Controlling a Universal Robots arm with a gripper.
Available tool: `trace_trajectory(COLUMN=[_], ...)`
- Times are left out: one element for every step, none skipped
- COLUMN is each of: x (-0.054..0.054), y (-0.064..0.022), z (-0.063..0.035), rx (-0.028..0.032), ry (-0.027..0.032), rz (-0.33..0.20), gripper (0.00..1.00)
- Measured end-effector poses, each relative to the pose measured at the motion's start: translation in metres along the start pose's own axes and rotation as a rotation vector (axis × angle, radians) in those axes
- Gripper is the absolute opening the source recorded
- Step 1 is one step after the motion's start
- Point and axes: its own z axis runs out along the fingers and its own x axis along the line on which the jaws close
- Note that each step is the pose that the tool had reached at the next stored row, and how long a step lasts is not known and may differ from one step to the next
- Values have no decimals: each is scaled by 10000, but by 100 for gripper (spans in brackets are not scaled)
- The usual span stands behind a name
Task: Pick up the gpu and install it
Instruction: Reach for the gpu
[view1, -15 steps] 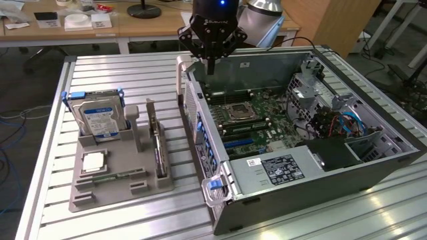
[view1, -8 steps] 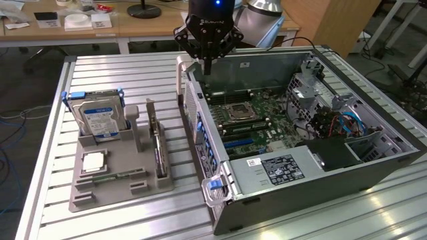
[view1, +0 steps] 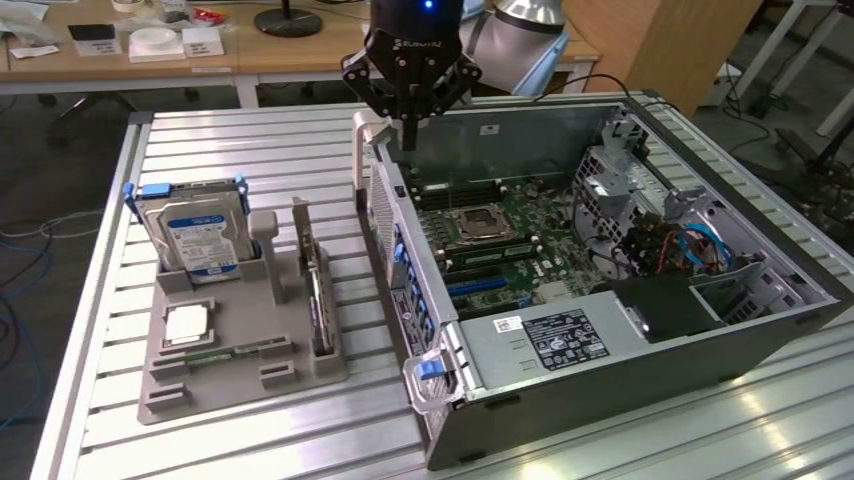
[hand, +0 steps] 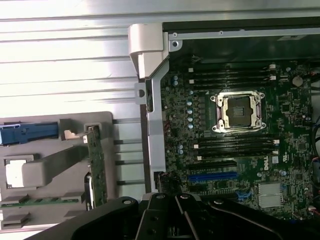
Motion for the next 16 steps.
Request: trace_trajectory(x=[6, 14, 22, 31, 41, 52, 64, 79, 95, 113, 132, 151, 171, 192, 212, 231], y=[-1, -1, -2, -2, -3, -4, -5, -6, -7, -8, -10, -11, -13, -14, -16, -17], z=[0, 0, -1, -1, -1, -2, -2, -2, -2, -3, -3, -4, -4, -4, -5, -5], rx=[-1, 0, 1, 0, 0, 0, 0, 0, -1, -1, -1, -1, -2, -2, -2, -2], ry=[0, 0, 0, 0, -1, -2, -2, -4, -5, -8, -10, -12, -16, -20, -22, -25], rz=[-1, -1, -1, 0, 0, 0, 0, 0, 0, 0, 0, -1, -1, -1, -2, -1], gripper=[11, 11, 11, 11, 11, 11, 11, 11, 11, 11, 11, 11, 11, 11, 11, 11])
